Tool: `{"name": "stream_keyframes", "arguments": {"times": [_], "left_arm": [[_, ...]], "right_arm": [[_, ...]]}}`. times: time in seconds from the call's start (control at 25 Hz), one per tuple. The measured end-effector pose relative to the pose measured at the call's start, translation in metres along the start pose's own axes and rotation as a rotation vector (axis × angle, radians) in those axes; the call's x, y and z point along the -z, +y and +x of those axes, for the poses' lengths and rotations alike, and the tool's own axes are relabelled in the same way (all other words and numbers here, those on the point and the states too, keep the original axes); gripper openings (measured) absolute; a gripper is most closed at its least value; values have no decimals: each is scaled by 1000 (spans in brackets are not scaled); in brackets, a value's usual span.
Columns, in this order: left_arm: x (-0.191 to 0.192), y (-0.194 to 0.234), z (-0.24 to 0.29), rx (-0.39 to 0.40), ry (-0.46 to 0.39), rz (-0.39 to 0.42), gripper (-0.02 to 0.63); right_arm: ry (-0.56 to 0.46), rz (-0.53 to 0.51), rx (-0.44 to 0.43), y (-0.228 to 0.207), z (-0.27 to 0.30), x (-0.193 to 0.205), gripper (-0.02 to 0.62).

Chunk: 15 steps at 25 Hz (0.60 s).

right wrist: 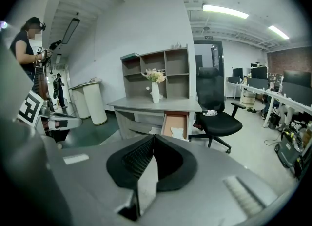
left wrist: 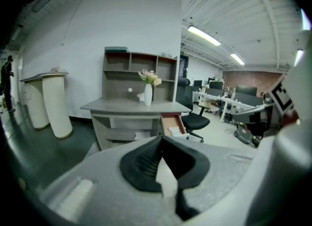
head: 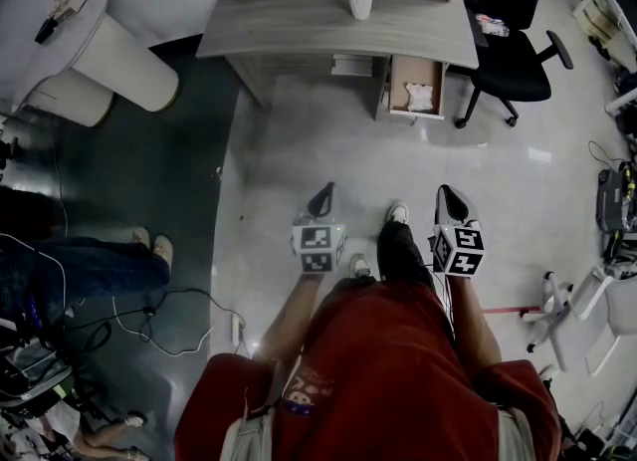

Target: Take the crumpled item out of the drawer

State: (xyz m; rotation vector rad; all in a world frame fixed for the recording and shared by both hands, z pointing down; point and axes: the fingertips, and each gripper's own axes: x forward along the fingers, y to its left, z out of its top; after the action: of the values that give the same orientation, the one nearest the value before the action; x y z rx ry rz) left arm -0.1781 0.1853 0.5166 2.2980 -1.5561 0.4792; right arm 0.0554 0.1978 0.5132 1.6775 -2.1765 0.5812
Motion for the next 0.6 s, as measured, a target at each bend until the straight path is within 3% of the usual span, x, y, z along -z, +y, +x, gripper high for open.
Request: {"name": "stream_keyframes", "arguments": {"times": [0.28, 0.6], "left_arm": [[-8, 3, 38, -1, 13, 5, -2], [-53, 7, 110, -5, 14, 16, -2]], "right_arm": [[-2, 11, -4, -19, 37, -13, 2], [-14, 29, -13, -62, 95, -57, 2]]}}
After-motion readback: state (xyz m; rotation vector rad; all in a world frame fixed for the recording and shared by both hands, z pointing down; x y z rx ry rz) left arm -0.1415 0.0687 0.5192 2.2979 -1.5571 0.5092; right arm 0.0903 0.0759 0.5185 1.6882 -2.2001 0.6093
